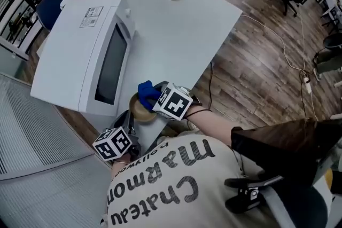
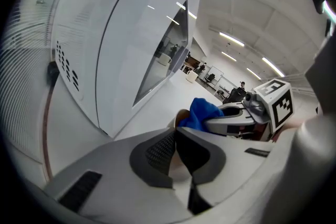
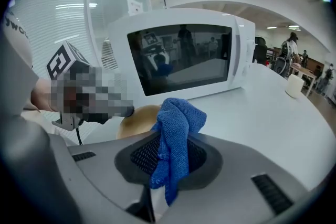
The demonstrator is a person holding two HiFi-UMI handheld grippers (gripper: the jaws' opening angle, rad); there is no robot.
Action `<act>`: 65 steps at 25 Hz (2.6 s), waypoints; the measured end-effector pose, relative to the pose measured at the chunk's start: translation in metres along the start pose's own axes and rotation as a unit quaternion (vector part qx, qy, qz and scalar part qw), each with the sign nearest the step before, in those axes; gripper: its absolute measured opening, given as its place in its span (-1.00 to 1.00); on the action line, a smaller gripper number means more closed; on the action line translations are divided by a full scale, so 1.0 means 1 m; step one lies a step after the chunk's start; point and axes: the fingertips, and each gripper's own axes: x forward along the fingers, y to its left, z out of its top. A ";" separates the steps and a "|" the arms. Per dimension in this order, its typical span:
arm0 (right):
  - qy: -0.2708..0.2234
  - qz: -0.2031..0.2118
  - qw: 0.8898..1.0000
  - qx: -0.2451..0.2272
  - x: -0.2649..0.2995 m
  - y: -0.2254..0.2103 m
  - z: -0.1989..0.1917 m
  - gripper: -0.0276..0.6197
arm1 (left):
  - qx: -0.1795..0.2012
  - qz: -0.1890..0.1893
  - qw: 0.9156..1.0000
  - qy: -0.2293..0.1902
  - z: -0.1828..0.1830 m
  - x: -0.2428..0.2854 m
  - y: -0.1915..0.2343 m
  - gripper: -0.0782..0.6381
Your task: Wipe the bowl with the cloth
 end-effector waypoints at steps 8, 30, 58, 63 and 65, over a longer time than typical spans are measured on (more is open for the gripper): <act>-0.120 0.050 0.991 0.010 -0.023 -0.033 0.054 -0.72 | -0.044 0.079 0.996 -0.019 -0.001 0.002 -0.004 -0.77; -0.263 0.043 0.959 0.096 -0.141 -0.163 0.073 -0.72 | -0.132 0.122 0.982 -0.063 0.015 0.103 -0.054 -0.76; -0.268 -0.003 0.956 0.118 -0.224 -0.062 -0.003 -0.73 | -0.046 0.077 0.973 -0.211 0.002 -0.050 -0.178 -0.79; -0.254 -0.025 0.960 0.114 -0.239 -0.015 -0.033 -0.73 | -0.039 0.055 0.978 -0.197 -0.033 -0.083 -0.191 -0.79; -0.246 -0.031 0.962 0.113 -0.243 0.003 -0.045 -0.73 | -0.039 0.050 0.979 -0.192 -0.048 -0.093 -0.193 -0.79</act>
